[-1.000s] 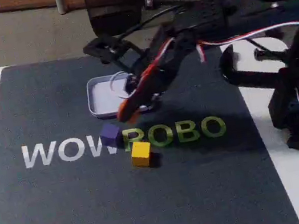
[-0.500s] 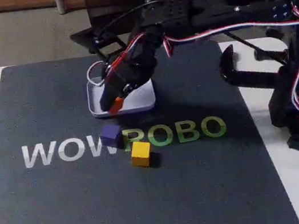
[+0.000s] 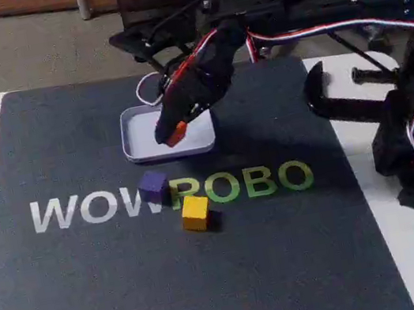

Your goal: Move blocks one by one until all three blocks are in the tray.

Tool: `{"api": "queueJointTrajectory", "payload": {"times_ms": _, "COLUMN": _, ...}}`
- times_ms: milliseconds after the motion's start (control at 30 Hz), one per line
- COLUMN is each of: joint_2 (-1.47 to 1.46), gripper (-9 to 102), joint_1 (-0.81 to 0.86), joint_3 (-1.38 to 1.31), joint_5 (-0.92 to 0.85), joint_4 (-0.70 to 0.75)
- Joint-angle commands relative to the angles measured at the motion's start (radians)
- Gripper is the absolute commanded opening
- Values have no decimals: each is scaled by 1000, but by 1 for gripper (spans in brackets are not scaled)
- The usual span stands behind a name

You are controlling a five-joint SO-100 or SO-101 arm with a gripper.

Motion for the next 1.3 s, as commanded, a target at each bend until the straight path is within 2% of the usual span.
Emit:
{"api": "queueJointTrajectory", "payload": {"times_ms": 0, "joint_2": 44, "gripper": -8, "joint_1": -5, "joint_3": -38, "joint_5": 28, "joint_4": 6}}
{"api": "queueJointTrajectory", "payload": {"times_ms": 400, "joint_2": 48, "gripper": -8, "joint_1": -29, "joint_3": -57, "joint_5": 63, "joint_4": 21}}
{"api": "queueJointTrajectory", "payload": {"times_ms": 667, "joint_2": -304, "gripper": -8, "joint_1": -37, "joint_3": -431, "joint_5": 164, "joint_4": 20}}
{"api": "queueJointTrajectory", "payload": {"times_ms": 833, "joint_2": -351, "gripper": -8, "joint_1": 5, "joint_3": -469, "joint_5": 94, "joint_4": 32}}
{"api": "queueJointTrajectory", "payload": {"times_ms": 1067, "joint_2": -279, "gripper": -8, "joint_1": 41, "joint_3": -469, "joint_5": -72, "joint_4": 232}}
{"api": "queueJointTrajectory", "payload": {"times_ms": 1267, "joint_2": -259, "gripper": -8, "joint_1": 54, "joint_3": -469, "joint_5": -120, "joint_4": 295}}
